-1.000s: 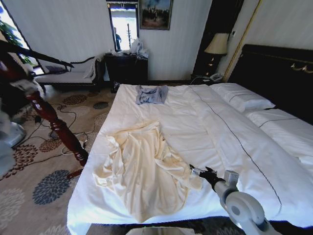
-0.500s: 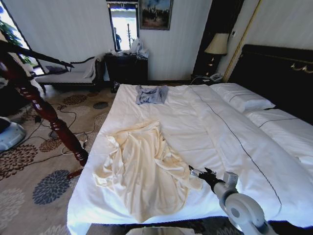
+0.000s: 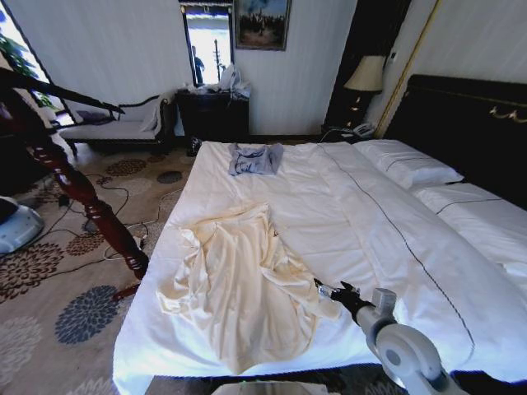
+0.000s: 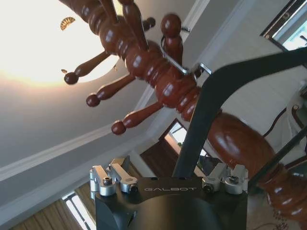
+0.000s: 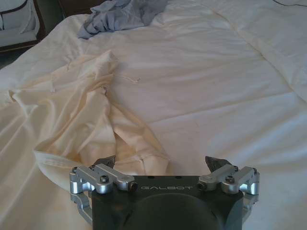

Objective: Pick up the clothes from the bed and hang them on the clothes hanger.

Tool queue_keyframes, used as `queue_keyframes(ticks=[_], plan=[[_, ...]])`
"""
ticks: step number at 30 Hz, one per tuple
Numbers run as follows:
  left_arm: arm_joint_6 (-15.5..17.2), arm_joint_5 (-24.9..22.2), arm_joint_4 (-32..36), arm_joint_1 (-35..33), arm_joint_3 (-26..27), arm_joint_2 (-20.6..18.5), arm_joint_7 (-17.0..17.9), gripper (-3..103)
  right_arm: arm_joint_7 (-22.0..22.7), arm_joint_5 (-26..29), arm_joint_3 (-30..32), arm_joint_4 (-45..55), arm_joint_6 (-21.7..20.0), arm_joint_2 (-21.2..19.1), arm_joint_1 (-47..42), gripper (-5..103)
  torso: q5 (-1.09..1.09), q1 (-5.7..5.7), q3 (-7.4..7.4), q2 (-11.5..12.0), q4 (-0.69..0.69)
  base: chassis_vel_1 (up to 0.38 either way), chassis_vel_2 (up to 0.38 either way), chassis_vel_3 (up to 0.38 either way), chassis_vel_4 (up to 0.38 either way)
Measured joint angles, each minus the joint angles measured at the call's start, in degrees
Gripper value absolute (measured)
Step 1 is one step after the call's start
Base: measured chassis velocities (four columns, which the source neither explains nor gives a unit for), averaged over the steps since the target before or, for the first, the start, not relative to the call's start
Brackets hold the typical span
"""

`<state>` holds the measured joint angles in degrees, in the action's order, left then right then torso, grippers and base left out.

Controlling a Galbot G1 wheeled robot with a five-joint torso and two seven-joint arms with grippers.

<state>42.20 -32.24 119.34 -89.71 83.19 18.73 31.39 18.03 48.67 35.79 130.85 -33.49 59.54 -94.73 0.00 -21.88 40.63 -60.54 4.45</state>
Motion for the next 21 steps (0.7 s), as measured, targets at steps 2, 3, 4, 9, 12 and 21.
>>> queue_keyframes(ticks=[2, 3, 4, 9, 12, 21], plan=[[0.0, -2.2, -1.4, 1.5, -2.0, -0.3, 0.3, 83, 0.9, 2.6, -0.2, 0.6, -0.4, -0.2, 0.9, 100, -0.01, -0.01, 0.00, 0.0, -0.01, 0.000, 0.000, 0.000, 0.000], [0.0, -2.2, -1.4, 1.5, -2.0, -0.3, 0.3, 83, 0.9, 2.6, -0.2, 0.6, -0.4, -0.2, 0.9, 100, -0.01, -0.01, 0.00, 0.0, -0.01, 0.000, 0.000, 0.000, 0.000], [0.0, -3.6, -2.0, 1.9, -2.5, -0.6, 0.6, 83, 1.4, 3.8, -0.3, 1.1, -0.7, -0.3, 1.2, 100, 0.00, 0.00, 0.00, 0.0, 0.01, 0.000, 0.000, 0.000, 0.000], [0.0, -4.9, -3.9, 3.7, -4.1, -2.0, 0.9, 81, 2.2, 5.9, -0.5, 1.9, -1.3, -0.8, 2.0, 100, -0.02, 0.00, 0.00, 0.0, 0.00, 0.000, 0.000, 0.000, 0.000], [-0.1, -4.4, -4.4, 4.2, -4.2, -2.4, 1.0, 84, 2.3, 6.1, -0.5, 1.8, -1.3, -0.9, 2.0, 100, 0.00, 0.00, 0.00, 0.0, 0.01, 0.000, 0.000, 0.000, 0.000], [-0.1, -3.5, -6.7, 5.9, -5.1, -3.3, 0.9, 82, 2.3, 6.1, -2.2, 0.9, -1.4, 0.0, 3.4, 100, 0.00, 0.00, 0.00, 0.0, -0.01, 0.000, 0.000, 0.000, 0.000]])
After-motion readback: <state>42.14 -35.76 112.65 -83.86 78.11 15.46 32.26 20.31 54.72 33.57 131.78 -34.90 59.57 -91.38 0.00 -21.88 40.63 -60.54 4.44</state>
